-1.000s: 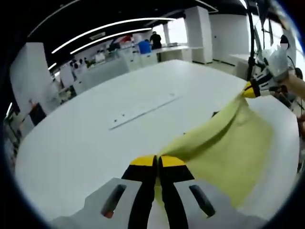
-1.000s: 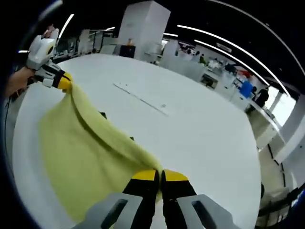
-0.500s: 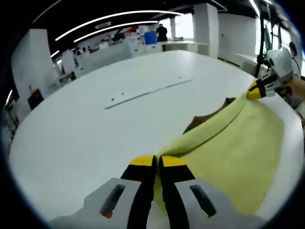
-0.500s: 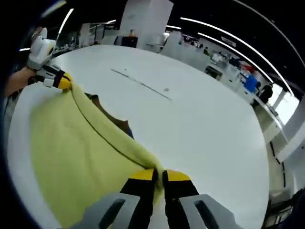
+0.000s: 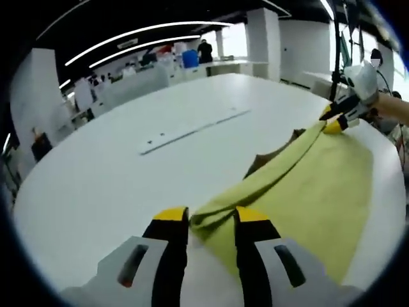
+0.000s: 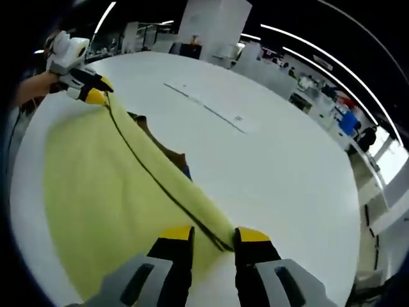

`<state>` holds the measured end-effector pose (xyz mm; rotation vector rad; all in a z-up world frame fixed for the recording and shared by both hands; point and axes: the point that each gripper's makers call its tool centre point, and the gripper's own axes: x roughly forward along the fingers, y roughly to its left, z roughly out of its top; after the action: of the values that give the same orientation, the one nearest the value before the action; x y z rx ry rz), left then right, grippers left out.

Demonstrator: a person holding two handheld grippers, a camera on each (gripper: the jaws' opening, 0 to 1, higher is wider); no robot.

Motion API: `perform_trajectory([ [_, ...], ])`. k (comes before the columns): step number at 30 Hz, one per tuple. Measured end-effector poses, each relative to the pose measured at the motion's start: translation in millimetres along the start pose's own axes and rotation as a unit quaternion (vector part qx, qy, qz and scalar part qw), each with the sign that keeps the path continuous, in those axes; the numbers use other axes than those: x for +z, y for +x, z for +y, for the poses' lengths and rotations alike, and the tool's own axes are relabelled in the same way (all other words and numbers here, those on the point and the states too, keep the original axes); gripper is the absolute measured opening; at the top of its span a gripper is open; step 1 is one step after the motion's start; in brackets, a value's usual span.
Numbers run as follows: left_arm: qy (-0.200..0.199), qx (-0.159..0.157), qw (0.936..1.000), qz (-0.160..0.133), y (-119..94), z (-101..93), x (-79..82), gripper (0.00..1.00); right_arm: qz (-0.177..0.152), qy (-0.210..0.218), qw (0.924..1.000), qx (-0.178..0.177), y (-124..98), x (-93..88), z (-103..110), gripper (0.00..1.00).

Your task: Fold the garment on the visible template until the final outline fits inside the template.

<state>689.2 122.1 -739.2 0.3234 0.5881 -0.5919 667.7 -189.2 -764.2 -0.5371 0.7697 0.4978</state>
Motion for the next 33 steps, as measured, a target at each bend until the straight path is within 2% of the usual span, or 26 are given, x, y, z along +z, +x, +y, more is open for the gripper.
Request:
perform_trajectory([
  [3,0.058,-0.001,0.9981,0.018,2,0.7,-6.0,0.24,0.003,-0.009,0.9999,-0.002,0,-2.3,-3,0.21],
  [7,0.102,0.02,0.9933,0.05,6,7.6,-17.0,0.19,0.005,-0.035,0.9993,-0.007,1,-3.4,-6,0.2],
  [9,0.114,0.027,0.9915,0.056,8,9.3,-19.2,0.15,0.003,-0.044,0.999,-0.008,3,-3.4,-6,0.18],
  [13,0.096,0.036,0.9935,0.048,11,13.6,-15.7,0.06,-0.004,-0.051,0.9986,-0.008,4,-2.7,-5,0.1],
  [16,0.09,0.041,0.9947,0.029,9,16.2,-8.6,0.01,0.0,-0.051,0.9985,-0.019,6,-4.8,-9,0.03],
  [19,0.072,0.046,0.9962,0.02,8,19.6,-5.9,0.0,-0.006,-0.037,0.999,-0.023,4,-1.9,-11,0.0],
  [22,0.011,0.041,0.999,0.014,8,20.0,-7.1,0.0,-0.025,0.0,0.9991,-0.034,0,5.8,-17,0.0],
  [24,-0.027,0.042,0.9987,0.008,8,22.0,-7.4,0.0,-0.039,0.043,0.9976,-0.039,-3,10.4,-24,0.0],
  [26,-0.064,0.046,0.9969,-0.003,10,25.0,-5.2,0.01,-0.045,0.077,0.9952,-0.039,-4,10.8,-29,0.01],
  [29,-0.117,0.05,0.9918,-0.01,11,27.9,-3.3,0.02,-0.034,0.112,0.9922,-0.042,-2,3.3,-35,0.02],
  [30,-0.125,0.048,0.9908,-0.019,11,28.4,0.1,0.02,-0.034,0.122,0.9911,-0.041,-2,2.5,-36,0.04],
  [31,-0.111,0.053,0.9923,-0.017,11,30.1,0.9,0.03,-0.03,0.139,0.9886,-0.049,-3,-0.3,-39,0.06],
  [33,-0.088,0.077,0.9931,-0.008,10,36.8,0.2,0.07,-0.026,0.137,0.9884,-0.061,-4,-3.5,-45,0.06],
])
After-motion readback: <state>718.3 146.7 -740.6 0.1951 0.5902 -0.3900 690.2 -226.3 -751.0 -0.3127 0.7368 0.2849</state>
